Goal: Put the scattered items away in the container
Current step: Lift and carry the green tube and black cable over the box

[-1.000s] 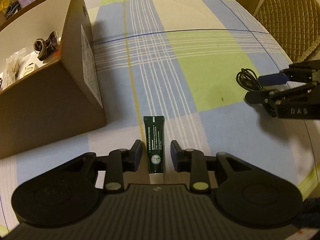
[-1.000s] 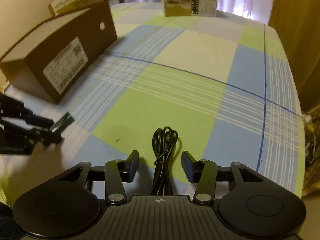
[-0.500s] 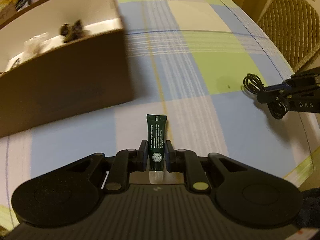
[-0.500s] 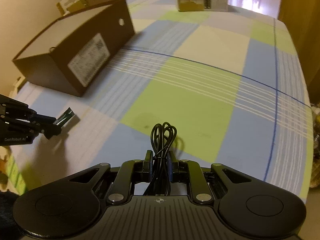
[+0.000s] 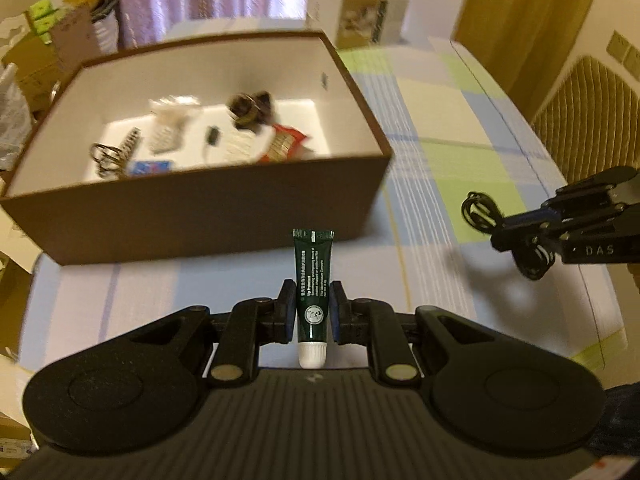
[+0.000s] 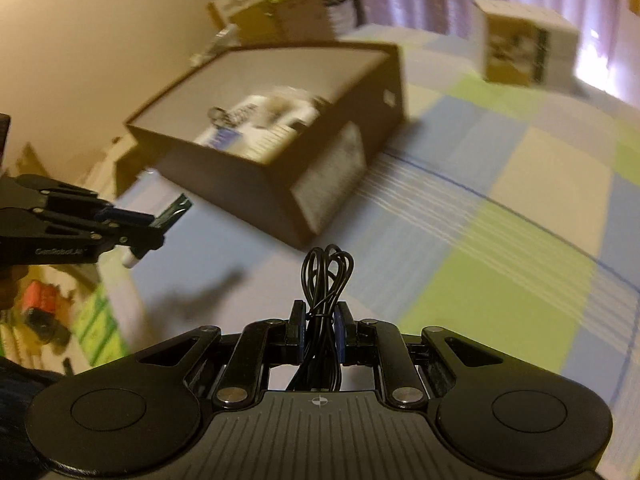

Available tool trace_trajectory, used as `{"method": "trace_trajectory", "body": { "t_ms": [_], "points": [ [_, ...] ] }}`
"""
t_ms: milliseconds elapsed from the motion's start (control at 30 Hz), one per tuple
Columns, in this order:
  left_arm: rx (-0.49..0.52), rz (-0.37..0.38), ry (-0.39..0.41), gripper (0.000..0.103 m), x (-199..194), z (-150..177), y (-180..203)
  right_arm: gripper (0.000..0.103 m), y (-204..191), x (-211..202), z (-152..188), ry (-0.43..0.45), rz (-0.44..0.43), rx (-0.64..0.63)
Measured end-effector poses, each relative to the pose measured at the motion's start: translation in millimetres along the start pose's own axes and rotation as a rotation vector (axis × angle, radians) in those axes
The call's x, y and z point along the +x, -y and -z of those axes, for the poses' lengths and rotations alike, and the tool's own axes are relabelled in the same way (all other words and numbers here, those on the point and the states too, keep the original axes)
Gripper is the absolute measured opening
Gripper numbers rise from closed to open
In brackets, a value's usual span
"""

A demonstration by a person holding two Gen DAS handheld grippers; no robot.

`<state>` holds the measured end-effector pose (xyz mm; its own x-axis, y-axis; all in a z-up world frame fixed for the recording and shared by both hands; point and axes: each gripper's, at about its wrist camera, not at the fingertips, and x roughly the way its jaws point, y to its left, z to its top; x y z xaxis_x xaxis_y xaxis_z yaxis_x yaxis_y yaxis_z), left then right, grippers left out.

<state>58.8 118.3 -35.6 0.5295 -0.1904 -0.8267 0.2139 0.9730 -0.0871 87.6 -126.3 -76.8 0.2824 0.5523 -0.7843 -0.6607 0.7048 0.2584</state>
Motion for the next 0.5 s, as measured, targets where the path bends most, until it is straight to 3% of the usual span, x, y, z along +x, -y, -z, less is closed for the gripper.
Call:
{"method": "trace_trajectory", "body": {
  "t_ms": [300,500],
  "points": [
    [-0.018,-0.04,0.1,0.013,-42.0,-25.6,-57.9,0.011,-38.6,10.3,-50.4,0.064,-0.081,-0.049],
    [-0.003,-0.077,0.157,0.013,-51.6,-55.5,-107.4,0.011,-53.1,23.9,-91.9,0.114,-0.07,-0.05]
  ]
}}
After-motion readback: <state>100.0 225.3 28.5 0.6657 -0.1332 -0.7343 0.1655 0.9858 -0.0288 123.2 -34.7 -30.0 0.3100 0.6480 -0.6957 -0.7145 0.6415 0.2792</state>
